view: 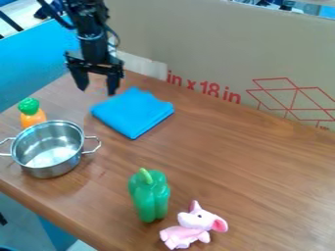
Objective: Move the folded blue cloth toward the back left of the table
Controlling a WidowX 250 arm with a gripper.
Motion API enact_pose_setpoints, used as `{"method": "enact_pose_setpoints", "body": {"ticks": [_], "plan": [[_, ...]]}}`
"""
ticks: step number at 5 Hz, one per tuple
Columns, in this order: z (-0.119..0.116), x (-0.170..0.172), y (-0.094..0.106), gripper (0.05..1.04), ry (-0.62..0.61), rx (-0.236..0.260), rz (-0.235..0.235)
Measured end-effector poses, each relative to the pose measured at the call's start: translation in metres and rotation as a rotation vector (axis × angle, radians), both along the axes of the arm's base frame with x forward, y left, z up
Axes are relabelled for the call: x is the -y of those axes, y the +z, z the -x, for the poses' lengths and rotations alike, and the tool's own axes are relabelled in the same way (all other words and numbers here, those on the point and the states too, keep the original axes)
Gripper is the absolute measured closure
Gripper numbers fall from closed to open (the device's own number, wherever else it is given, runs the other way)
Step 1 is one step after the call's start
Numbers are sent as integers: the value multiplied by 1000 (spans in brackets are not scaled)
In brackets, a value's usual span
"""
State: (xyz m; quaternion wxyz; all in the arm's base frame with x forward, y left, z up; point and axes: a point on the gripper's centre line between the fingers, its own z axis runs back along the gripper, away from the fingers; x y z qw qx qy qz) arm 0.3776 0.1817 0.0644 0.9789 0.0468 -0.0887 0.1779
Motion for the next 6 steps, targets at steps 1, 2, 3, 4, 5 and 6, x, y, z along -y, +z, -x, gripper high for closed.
{"method": "enact_pose_setpoints", "body": {"ticks": [1,2,3,4,5,6], "plan": [[7,-10,2,82,27,-8,12],[14,1,-8,82,-20,-12,60],[29,18,23,82,-106,70,117],[50,42,17,82,-128,-11,159],[75,79,11,82,-208,-123,74],[93,118,4,82,-345,-183,51]]}}
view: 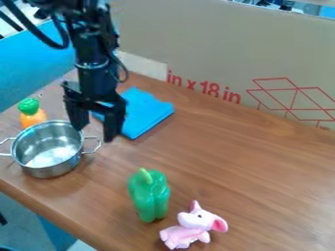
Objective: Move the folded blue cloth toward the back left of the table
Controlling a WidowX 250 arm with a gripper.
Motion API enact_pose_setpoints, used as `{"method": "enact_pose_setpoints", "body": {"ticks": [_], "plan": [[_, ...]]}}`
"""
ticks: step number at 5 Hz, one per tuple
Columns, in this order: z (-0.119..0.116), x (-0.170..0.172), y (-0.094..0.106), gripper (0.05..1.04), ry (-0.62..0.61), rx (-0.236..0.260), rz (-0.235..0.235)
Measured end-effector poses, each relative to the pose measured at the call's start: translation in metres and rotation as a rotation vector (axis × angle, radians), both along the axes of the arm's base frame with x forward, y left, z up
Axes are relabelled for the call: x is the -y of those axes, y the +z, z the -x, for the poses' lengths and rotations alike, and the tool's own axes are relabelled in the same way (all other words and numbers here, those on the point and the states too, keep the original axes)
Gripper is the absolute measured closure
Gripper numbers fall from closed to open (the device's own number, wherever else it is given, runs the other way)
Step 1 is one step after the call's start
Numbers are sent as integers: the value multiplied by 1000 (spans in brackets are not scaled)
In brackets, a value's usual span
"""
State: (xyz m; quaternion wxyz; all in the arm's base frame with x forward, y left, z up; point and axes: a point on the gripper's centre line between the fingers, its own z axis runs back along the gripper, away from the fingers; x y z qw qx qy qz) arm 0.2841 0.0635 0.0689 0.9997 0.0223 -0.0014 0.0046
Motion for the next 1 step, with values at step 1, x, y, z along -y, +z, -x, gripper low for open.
{"method": "enact_pose_setpoints", "body": {"ticks": [1], "plan": [[15,28,1,82,-120,17,-41]]}}
